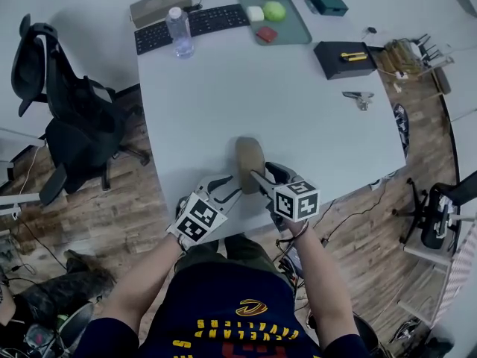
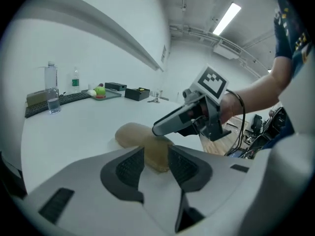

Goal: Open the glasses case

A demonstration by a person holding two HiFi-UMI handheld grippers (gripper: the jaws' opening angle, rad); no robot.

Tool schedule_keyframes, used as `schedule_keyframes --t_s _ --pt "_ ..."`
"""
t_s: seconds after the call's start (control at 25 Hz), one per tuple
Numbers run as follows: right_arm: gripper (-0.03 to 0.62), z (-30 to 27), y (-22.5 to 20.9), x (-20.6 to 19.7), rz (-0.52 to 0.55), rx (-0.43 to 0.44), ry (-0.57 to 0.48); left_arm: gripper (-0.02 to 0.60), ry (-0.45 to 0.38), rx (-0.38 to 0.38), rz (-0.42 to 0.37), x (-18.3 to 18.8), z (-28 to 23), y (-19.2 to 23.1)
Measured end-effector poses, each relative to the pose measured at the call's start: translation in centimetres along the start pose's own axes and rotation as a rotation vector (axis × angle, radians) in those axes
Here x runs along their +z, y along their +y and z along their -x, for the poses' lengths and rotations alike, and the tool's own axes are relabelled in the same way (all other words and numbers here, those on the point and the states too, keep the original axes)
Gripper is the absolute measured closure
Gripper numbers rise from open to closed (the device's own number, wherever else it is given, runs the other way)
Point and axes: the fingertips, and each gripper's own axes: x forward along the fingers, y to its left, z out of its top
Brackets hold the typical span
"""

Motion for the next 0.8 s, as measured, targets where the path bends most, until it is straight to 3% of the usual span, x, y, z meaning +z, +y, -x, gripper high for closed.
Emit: schedule_keyframes --t_s 0.24,0.36,0.52,0.8 --pt "0.362 2.1 -1.6 1.2 -0.054 -0.026 -0.076 0.431 0.007 0.009 -0.03 2.1 -0.3 -0.6" --pt "0.383 2.6 -3.1 0.5 -0.059 -0.056 -0.067 0.429 0.025 0.013 -0.112 3.1 -0.7 -0.9" --pt "0.467 2.1 -4.7 -1.5 -0.058 -0.063 0.006 0.367 0.169 -0.032 -0.361 3.8 -2.4 -2.1" --pt "0.471 0.4 -4.2 -2.3 -0.088 0.069 0.082 0.259 0.507 -0.272 -0.865 2.5 -5.3 -3.8"
